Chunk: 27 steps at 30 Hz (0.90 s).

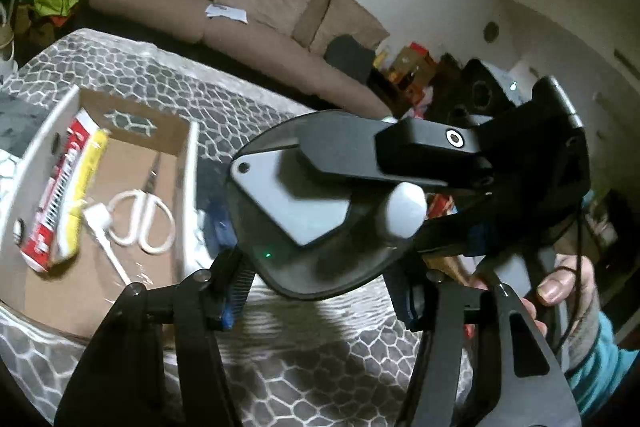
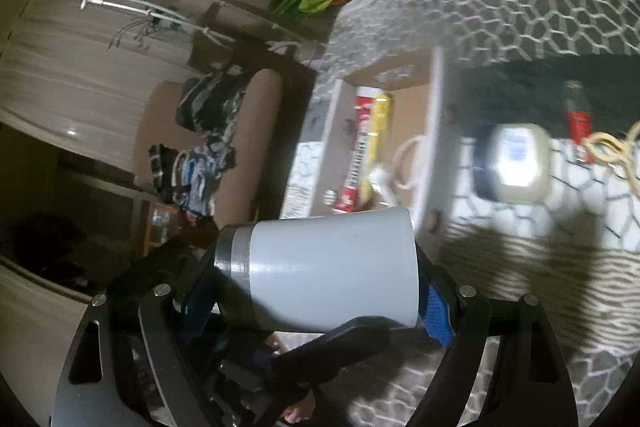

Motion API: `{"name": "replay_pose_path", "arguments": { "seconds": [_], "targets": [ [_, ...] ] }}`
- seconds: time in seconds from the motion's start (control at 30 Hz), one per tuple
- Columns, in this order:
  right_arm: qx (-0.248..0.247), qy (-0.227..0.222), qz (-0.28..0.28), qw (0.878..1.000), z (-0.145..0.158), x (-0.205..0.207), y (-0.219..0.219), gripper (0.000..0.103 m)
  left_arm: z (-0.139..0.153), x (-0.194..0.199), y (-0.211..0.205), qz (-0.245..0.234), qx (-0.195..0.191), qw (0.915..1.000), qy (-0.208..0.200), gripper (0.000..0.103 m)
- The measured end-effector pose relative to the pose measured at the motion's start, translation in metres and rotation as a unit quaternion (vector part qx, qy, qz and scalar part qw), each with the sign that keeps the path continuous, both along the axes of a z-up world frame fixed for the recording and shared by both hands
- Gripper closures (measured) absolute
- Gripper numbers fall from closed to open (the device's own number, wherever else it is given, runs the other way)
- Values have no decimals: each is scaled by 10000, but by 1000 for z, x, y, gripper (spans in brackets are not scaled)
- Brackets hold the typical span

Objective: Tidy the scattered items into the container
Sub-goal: 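Carry the grey canister over the box with the right gripper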

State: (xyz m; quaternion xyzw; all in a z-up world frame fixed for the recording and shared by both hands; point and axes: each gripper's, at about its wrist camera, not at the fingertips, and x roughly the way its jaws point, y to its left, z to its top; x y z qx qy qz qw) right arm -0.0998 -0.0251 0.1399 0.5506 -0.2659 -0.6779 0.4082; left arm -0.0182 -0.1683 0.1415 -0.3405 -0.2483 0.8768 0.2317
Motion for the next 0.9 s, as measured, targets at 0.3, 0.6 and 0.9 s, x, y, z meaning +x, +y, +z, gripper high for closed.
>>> {"name": "replay_pose_path", "arguments": {
  "seconds": [0.3,0.6,0.9],
  "targets": [
    [-105,11,-88,9999,17,-65,-65,17,22,-60,-61,75,-474,9988,9,48],
    [774,-129,-448,9959,-43,-133,-94,18,-38,-121,-85,447,-686,9912,-1038,38],
    [2271,1166,477,9657,-66,-140,-129,18,-72,-61,-127,465,-312,9873,-1484,29]
  ]
}}
